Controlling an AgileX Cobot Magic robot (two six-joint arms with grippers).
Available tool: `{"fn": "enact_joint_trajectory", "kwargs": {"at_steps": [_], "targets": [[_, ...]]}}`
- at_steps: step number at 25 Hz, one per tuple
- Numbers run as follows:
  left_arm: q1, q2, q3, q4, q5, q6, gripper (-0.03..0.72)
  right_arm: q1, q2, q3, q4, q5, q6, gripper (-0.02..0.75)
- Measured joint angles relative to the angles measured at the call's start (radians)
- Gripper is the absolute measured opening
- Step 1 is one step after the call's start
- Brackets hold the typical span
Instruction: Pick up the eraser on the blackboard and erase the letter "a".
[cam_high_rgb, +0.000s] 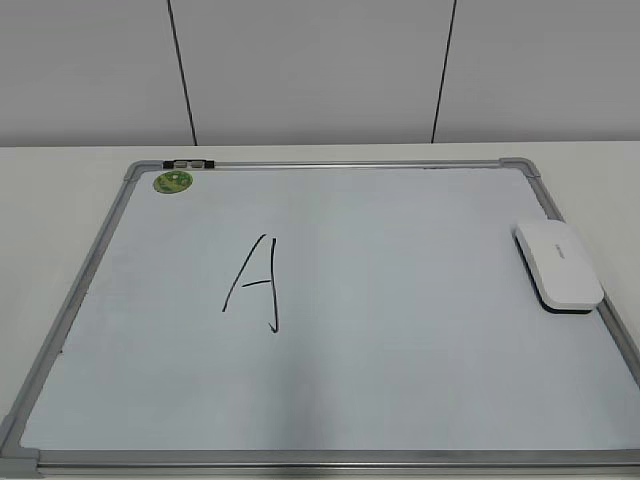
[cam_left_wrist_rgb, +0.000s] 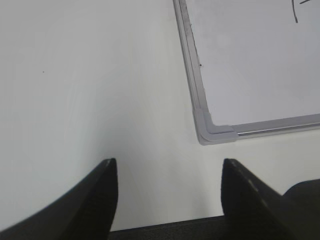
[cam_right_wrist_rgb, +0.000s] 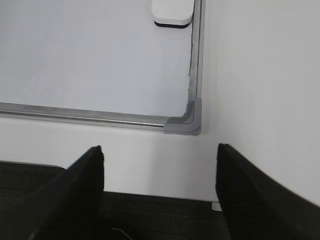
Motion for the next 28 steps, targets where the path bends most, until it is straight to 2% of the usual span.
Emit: {"fn": "enact_joint_trajectory", "kwargs": {"at_steps": [14,22,28], "targets": [[0.002,-0.031,0.0,-0.001,-0.002,0.001,0.473,-0.002,0.0,0.0,0.002,0.0,0.0,0.519],[0.107,-0.16,0.0,-0.001,-0.002,0.001,0.473,-0.054,-0.113,0.0,0.002,0.0,0.0,0.519],[0.152,-0.246,0.0,-0.001,-0.002,0.001,0.473,-0.062,-0.207,0.0,0.002,0.0,0.0,0.519]]}}
